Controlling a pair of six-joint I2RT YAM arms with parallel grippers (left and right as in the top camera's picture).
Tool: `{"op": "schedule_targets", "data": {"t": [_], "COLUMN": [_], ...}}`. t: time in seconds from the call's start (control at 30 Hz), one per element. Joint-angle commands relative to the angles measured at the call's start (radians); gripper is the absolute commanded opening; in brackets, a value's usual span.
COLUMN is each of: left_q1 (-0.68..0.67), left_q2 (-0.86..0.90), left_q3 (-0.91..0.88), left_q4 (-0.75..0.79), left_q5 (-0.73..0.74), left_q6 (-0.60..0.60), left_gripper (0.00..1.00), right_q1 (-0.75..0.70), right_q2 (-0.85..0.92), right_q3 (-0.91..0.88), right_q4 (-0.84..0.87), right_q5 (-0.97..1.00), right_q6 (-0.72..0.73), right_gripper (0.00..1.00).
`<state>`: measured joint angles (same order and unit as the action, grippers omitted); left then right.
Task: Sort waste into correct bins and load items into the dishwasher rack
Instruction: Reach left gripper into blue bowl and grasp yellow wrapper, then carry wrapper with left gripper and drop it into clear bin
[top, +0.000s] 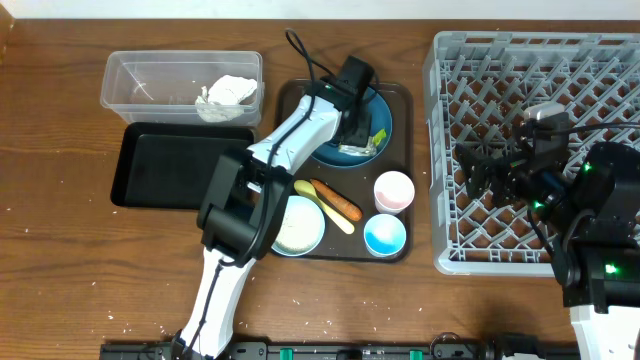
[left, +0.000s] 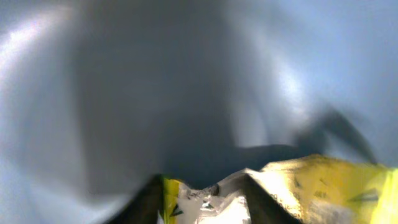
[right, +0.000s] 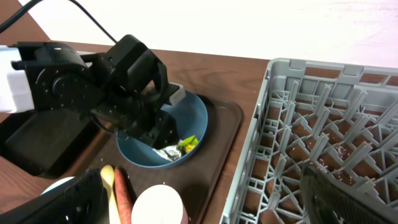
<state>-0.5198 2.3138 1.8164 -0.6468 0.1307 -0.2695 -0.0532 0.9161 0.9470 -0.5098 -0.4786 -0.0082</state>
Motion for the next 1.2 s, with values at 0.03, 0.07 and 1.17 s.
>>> {"op": "schedule_targets", "data": {"t": [0.03, 0.07, 1.17], "left_q1": [-0.006, -0.003, 0.537], "left_q2": [0.033, 0.032, -0.237], "left_q3": [0.000, 0.000, 0.096], "left_q4": [-0.006, -0.006, -0.045], "left_q5": [0.011, 0.011, -0.117], "left_q6": [0.005, 0.005, 0.283], "left_gripper": [0.06, 0.06, 0.06], "right_q1": [0.013, 0.013, 0.013], "right_q2": [0.000, 0.000, 0.000], "right_q3": [0.020, 0.020, 0.020], "right_q4": [-0.006, -0.006, -0.006], "right_q5": [-0.007, -0.008, -0.008], "right_q6": [-0.008, -0.008, -0.008], "right_gripper": [0.99, 0.99, 0.99]}}
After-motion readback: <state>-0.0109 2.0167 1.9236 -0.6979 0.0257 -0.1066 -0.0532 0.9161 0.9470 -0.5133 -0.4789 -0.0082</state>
